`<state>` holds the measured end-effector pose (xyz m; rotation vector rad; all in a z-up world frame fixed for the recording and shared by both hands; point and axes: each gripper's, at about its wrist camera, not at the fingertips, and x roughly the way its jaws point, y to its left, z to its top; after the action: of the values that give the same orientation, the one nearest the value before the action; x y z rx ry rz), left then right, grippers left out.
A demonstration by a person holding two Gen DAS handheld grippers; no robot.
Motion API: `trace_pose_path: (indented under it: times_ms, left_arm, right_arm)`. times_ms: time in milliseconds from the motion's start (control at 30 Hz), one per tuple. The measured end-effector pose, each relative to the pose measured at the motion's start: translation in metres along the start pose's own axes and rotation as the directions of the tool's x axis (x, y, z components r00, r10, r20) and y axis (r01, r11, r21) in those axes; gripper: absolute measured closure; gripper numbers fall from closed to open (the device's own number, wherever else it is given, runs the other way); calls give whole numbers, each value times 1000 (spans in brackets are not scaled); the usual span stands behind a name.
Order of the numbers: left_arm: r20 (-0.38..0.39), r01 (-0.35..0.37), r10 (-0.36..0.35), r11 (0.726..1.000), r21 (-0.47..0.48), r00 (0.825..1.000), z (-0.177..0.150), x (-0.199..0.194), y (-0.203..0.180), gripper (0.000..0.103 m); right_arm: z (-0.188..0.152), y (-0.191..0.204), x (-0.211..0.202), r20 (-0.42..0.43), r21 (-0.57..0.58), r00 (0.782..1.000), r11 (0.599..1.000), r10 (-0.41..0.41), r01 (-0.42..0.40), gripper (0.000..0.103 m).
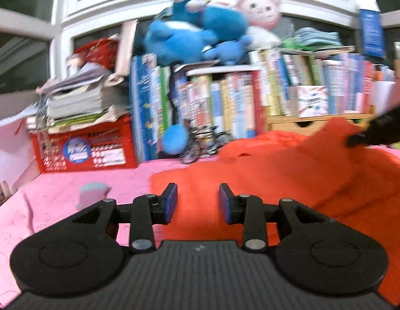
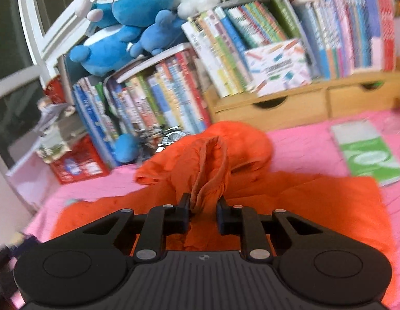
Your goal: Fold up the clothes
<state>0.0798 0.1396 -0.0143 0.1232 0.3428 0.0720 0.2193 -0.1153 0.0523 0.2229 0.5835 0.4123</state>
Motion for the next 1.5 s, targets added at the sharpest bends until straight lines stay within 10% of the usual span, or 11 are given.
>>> trace_pose_path:
  times_ms: [400,733,900,1133,1333,1500]
  left_arm:
    - [-157,-91,88,996,-13,984,-1,66,35,67]
    - [-140,-203,176,956,-210,974,24,66,69,66]
    - [-66,-75,65,982,-174,996,27,35,41,66]
    - [-122,-84,63,981,-175,991,15,64,24,66]
    - [-166,-93,62,978,-186,984,6,85,16,66]
    - [-176,-78,43,976,-203,984,4,87,19,66]
  right_arm:
    - [-34,1,-4,39,-202,983,962,-179,183,82]
    - [-51,1,-1,46,-270,970,932,-237,241,81]
    - [-57,1,2,35,-279,971,931,-237,237,81]
    - [-64,18,-8,92,-424,959,861,-267,280,80]
    - [-72,19,-23,157,-510,924,772,-349,379,71]
    - [-73,-3,-31,139,-510,896,745,-423,431,43]
